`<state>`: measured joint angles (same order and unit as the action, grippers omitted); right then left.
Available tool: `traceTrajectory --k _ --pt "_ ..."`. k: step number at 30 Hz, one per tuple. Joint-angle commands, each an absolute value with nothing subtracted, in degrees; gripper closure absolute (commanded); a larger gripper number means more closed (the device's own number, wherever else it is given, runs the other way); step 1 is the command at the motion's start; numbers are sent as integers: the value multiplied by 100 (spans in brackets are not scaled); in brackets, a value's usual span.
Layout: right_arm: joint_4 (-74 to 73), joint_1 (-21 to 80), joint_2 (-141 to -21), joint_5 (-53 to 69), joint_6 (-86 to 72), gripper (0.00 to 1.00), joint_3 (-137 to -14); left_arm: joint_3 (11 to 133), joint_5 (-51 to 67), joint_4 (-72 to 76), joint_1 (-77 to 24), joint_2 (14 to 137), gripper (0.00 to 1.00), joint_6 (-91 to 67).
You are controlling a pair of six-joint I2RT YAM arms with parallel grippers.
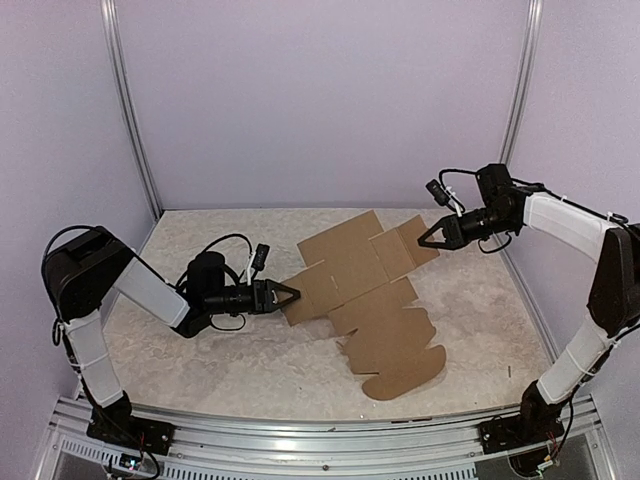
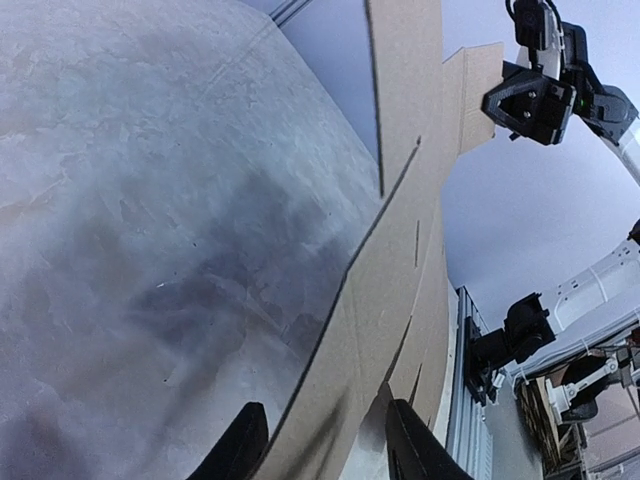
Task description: Fold the paper box
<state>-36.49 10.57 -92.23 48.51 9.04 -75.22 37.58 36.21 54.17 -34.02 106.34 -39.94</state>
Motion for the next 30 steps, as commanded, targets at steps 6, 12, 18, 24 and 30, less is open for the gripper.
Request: traceTrajectory --k 6,12,18,24,30 --pt "-3723 988 -8975 4702 1181 97 -7296 3584 4239 6335 -3322 10802 96 -4285" --pt "-5561 992 -9193 4270 3455 53 -8621 3631 4728 5342 -3329 10435 100 -3668" --pt "-5989 1172 -9384 3880 4710 35 -9762 4353 3639 2043 -3879 9228 100 -1098" --pt "-6467 1974 -9769 3106 5755 36 -10328 5143 2567 229 -4464 8786 100 254" --pt "-6431 2618 -9699 2725 6257 34 -10229 5488 1910 -559 -4636 8527 100 931"
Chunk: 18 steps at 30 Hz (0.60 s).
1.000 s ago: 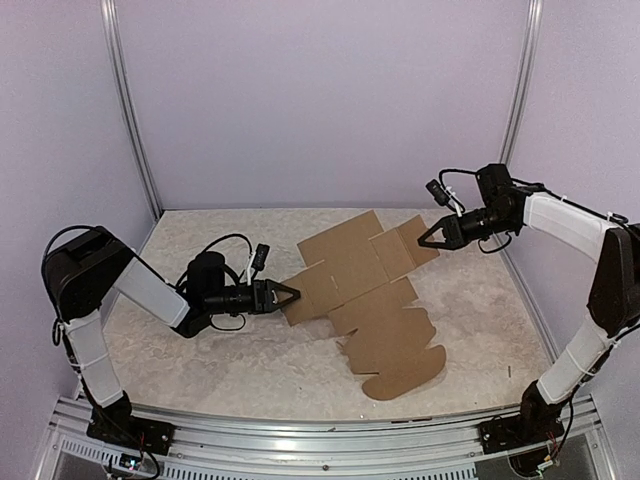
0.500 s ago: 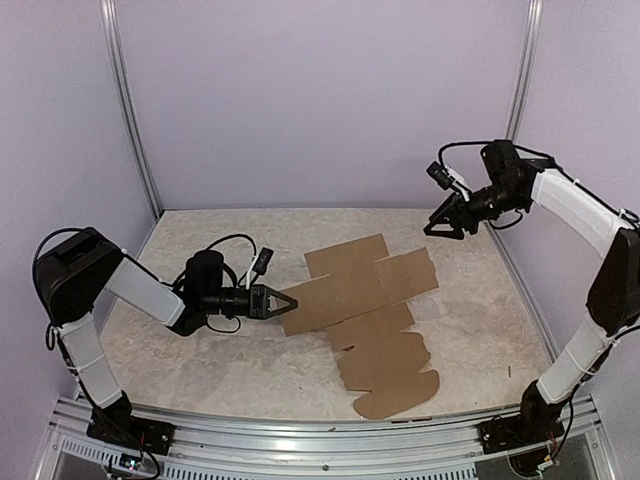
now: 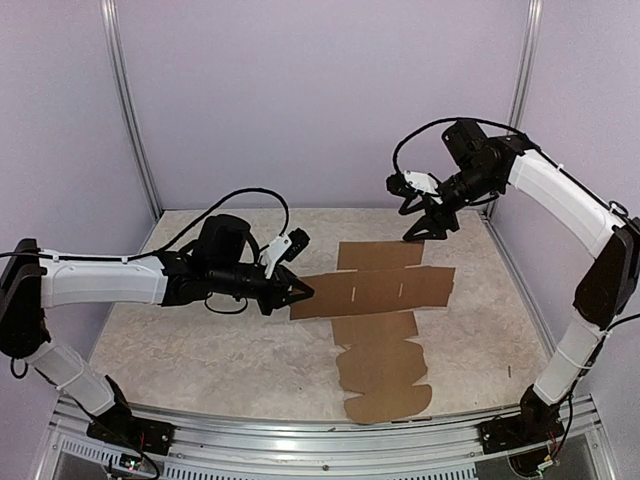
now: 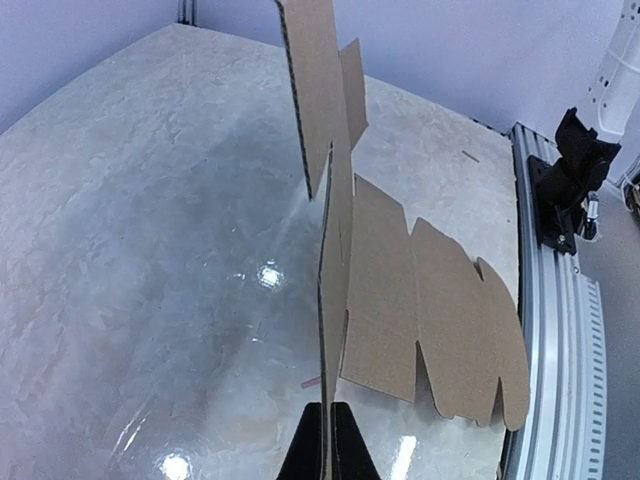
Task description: Fold the paper box
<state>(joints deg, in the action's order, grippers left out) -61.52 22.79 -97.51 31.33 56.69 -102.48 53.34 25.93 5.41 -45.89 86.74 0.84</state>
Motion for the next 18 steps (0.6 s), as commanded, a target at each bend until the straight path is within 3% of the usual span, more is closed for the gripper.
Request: traceTrajectory --k 1,18 --pt "-6413 2706 -9691 2671 6260 34 -10183 5507 1879 -572 -4644 8499 100 951" --pt "-6442 3010 -10258 2982 5639 39 -10062 5460 1214 -61 -4816 8429 100 1282"
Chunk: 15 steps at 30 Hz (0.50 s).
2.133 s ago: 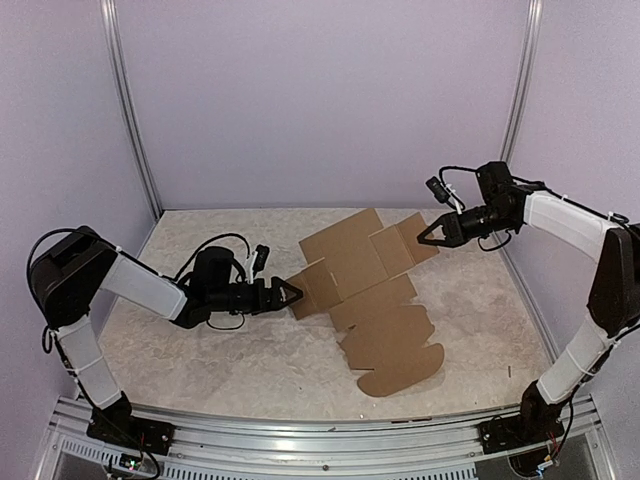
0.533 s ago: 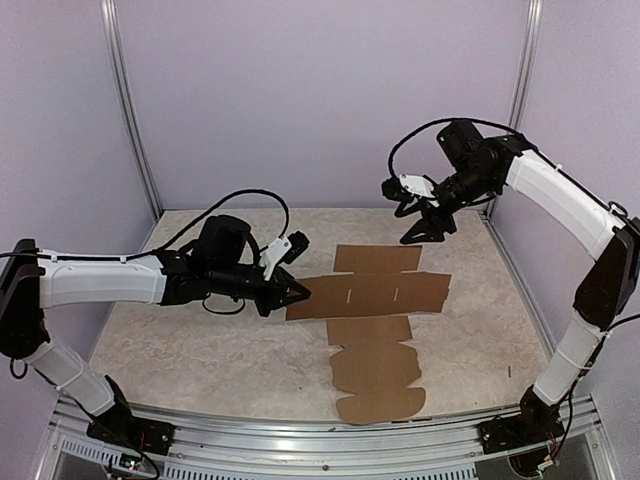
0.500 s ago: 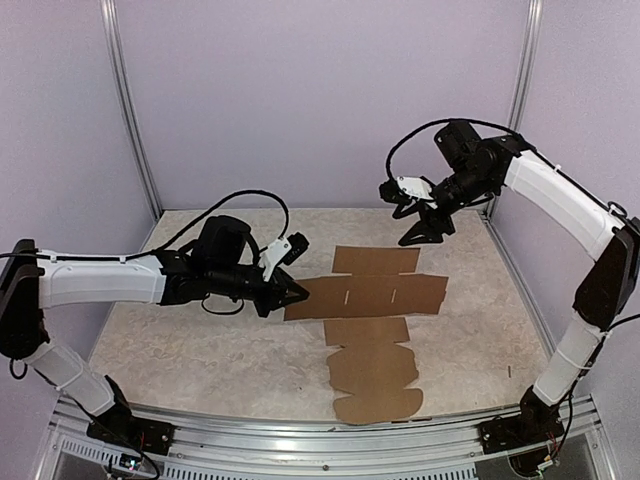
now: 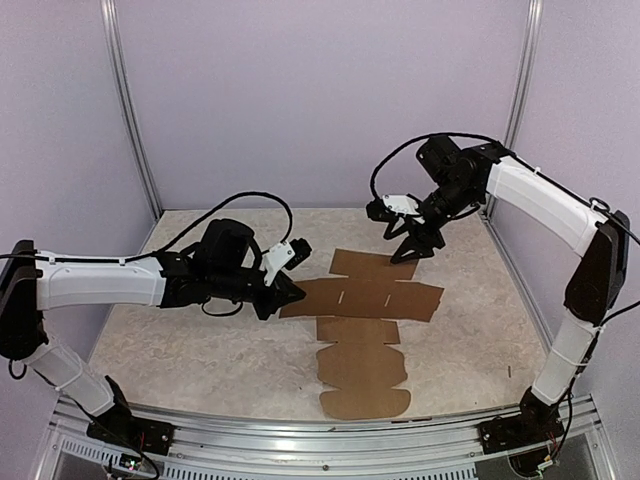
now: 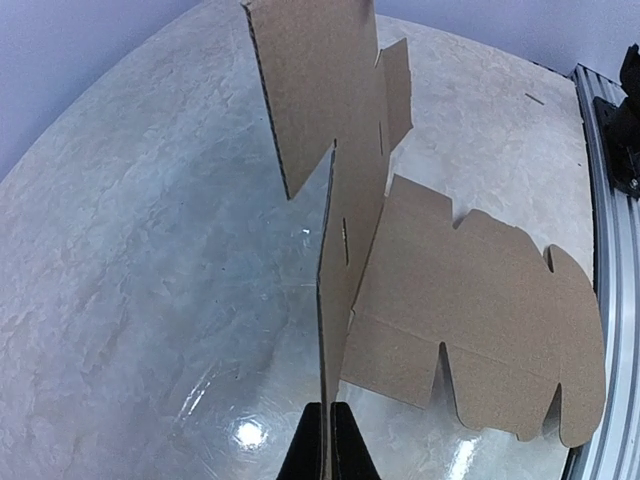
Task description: Fold the paper box
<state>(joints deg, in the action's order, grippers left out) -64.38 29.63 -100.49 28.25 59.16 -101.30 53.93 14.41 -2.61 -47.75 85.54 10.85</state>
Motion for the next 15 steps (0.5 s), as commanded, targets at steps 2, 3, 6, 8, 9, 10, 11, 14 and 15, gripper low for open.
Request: traceTrajectory --k 2,3,6,8,9,10,11,14,15 --pt "-6426 3050 -10349 2991 5535 42 -10056 5450 1183 -45 -4816 8420 100 1294" --pt "-6421 3072 -10391 2989 5503 44 -10055 5442 1174 28 -4816 8412 100 1299" --pt "-6425 3110 -10473 2988 5404 56 -10070 5433 1130 120 -4816 8411 100 1317" --pt "-6390 3114 -10481 2970 5332 69 -10072 5432 1120 107 -4816 8427 100 1329" --pt "-6357 3112 -10477 2944 5298 76 -10065 5432 1108 106 -4816 8433 100 1323" --pt "-6344 3114 -10474 2930 5278 82 -10052 5432 1102 105 -4815 8437 100 1319" --pt "-6334 3112 -10473 2927 5266 86 -10032 5425 1094 122 -4810 8437 100 1306" --pt "-6337 3112 -10485 2899 5233 100 -9979 5410 988 175 -4807 8412 100 1244" --pt "-6342 3115 -10481 2885 5223 100 -9972 5470 902 106 -4803 8407 100 1175"
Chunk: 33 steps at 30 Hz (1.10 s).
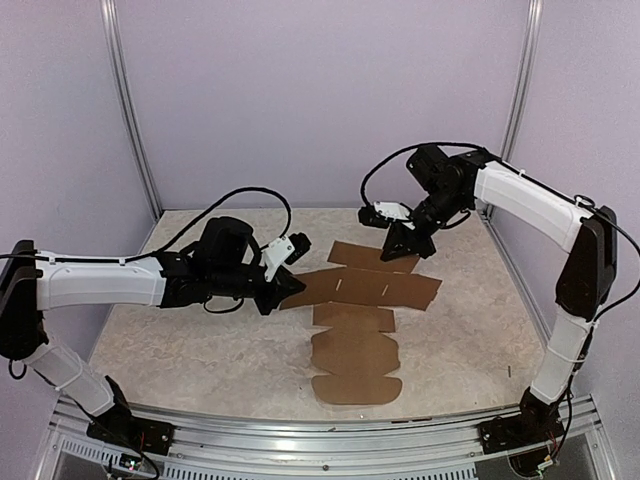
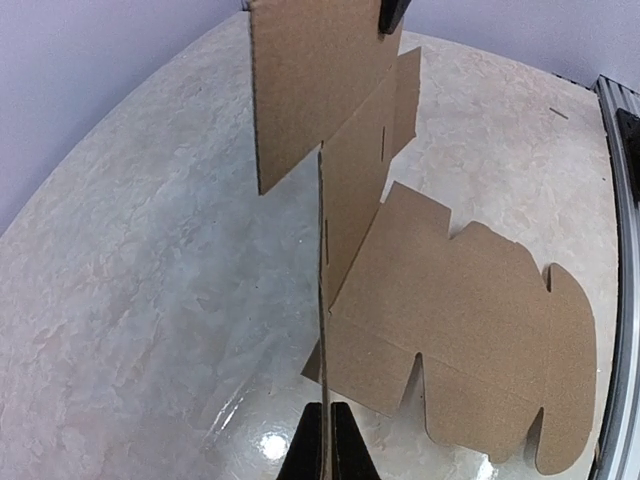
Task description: Fold the paper box
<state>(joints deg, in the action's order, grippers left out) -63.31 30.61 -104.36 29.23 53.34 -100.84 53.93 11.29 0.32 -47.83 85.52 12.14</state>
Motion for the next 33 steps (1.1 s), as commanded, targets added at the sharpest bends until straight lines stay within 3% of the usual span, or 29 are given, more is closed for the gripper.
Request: traceTrajectory --k 1,3,4,9,12,16,26,33 --pt "-6346 3112 -10466 2881 5229 100 -9955 5566 860 31 -4799 8403 96 1109" --pt "-6329 3111 -10373 2925 5238 100 -9857 5862 814 -386 -4815 8295 71 855" --pt "-6280 3111 -10314 2953 5232 100 -9781 5985 885 -473 -4810 8211 63 747" --pt "-6106 3111 -10015 3089 5223 100 -9536 6357 1440 -116 -4535 7390 37 699" --pt "-6066 3111 -9889 3198 5229 100 -9489 6883 1637 -402 -4052 7612 36 716" --pt "-6044 3111 -9757 3387 5196 100 -9470 7658 2022 -1103 -3688 8572 42 800" --pt "-6076 3111 -9640 3680 4882 100 -9593 8561 2935 -1621 -4025 9682 47 1232" --pt "-5999 3114 -9643 3706 4754 100 -9607 8527 2639 -1643 -4378 9838 49 1443"
